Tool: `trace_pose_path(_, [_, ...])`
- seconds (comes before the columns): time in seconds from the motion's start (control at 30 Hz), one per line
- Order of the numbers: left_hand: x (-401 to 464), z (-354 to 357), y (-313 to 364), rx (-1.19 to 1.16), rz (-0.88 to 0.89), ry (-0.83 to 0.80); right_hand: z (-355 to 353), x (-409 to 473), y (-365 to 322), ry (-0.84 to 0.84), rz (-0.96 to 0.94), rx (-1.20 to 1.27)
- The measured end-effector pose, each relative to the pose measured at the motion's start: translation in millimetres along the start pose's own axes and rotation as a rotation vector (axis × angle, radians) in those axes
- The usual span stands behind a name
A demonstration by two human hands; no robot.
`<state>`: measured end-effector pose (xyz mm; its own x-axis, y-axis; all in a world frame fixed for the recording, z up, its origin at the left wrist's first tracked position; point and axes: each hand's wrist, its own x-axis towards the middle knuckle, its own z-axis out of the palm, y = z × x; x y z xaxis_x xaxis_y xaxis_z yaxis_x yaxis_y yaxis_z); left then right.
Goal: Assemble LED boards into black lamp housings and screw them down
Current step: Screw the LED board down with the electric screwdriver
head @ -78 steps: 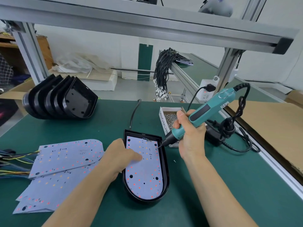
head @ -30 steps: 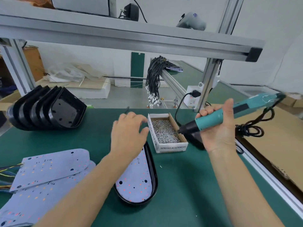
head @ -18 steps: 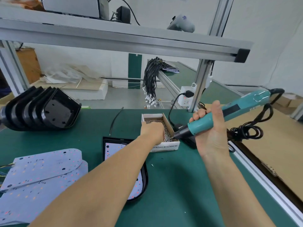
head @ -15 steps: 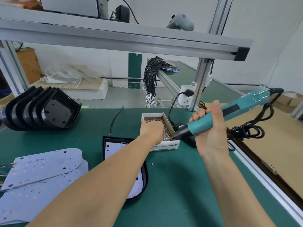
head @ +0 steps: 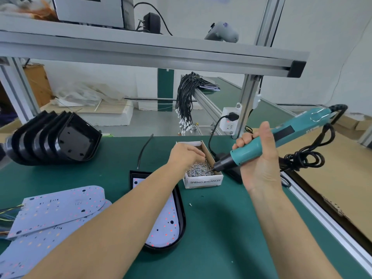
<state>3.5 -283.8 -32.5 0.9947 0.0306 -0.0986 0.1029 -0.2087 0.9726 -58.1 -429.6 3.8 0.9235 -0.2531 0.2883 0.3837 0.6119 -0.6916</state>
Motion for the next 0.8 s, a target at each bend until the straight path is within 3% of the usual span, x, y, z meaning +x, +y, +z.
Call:
trace_pose_path(0.17, [-3,-11,6,-0.273,-0.141,-0.021,7,-1,1,-0.004,0.003,0.007])
trace_pose_path(0.4, [-1,-15,-5,-0.173,-0.099,-0.006,13,-3,3,-0.026,0.028,0.019])
trace_pose_path(0.63, [-15,-25,0,-0.746,-0.285,-0.116,14,-7,2,-0.029,0.028,0.042])
trace_pose_path(0.8, [-58,-48,-9,-0.848,-0.289,-0.194,27,-14,2,-0.180,0.009,0.167])
